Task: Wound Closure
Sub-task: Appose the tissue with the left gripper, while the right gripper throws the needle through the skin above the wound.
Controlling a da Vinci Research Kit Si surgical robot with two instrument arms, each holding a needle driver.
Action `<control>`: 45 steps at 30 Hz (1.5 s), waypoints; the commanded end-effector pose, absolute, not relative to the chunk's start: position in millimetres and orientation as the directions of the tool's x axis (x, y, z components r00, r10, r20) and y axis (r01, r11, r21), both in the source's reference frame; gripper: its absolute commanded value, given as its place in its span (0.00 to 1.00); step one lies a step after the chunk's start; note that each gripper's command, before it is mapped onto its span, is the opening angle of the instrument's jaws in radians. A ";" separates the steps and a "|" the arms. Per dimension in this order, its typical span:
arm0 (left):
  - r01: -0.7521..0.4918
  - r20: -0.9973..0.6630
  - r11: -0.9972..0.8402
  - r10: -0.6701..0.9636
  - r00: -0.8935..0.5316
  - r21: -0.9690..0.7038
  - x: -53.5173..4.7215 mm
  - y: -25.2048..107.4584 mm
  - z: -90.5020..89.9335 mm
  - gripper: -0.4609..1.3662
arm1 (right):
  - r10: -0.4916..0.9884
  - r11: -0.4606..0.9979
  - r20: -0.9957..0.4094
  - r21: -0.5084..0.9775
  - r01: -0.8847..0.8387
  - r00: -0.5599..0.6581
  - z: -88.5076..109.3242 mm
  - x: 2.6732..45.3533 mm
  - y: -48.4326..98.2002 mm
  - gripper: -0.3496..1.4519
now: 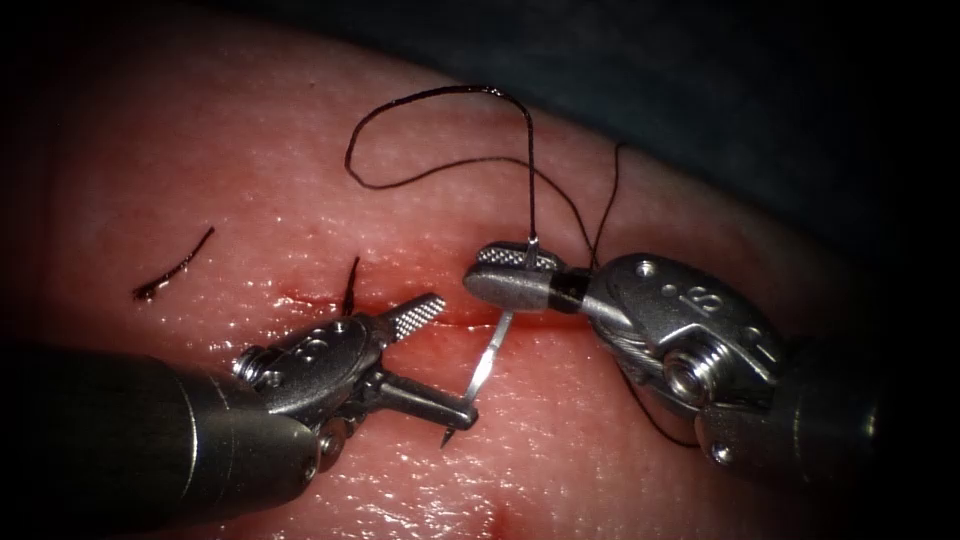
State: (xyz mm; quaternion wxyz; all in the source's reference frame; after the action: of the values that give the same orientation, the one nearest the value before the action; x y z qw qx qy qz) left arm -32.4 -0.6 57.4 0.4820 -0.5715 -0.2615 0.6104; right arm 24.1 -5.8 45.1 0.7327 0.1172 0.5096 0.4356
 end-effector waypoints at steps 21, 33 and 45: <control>-0.284 -0.556 -0.676 0.728 -0.401 -0.680 -29.3 -0.4 56.7 0.64 | 0.647 0.729 -0.726 0.498 -0.470 0.235 45.1 23.0 -5.7 0.00; -0.335 -0.594 -0.761 0.645 -0.480 -0.555 -29.3 0.2 57.7 0.06 | 0.630 0.742 -0.740 0.483 -0.465 0.235 44.7 23.0 -5.6 0.00; -0.394 -0.605 -0.824 0.567 -0.559 -0.408 -29.5 0.4 58.8 0.06 | 0.494 0.830 -0.831 0.364 -0.424 0.254 43.6 22.9 -5.0 0.00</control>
State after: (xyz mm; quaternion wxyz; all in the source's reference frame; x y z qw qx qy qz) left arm -29.6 0.3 59.0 0.2738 -0.3798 -0.1103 0.8767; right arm 23.1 -5.1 43.3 0.7914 0.0348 0.5406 0.2833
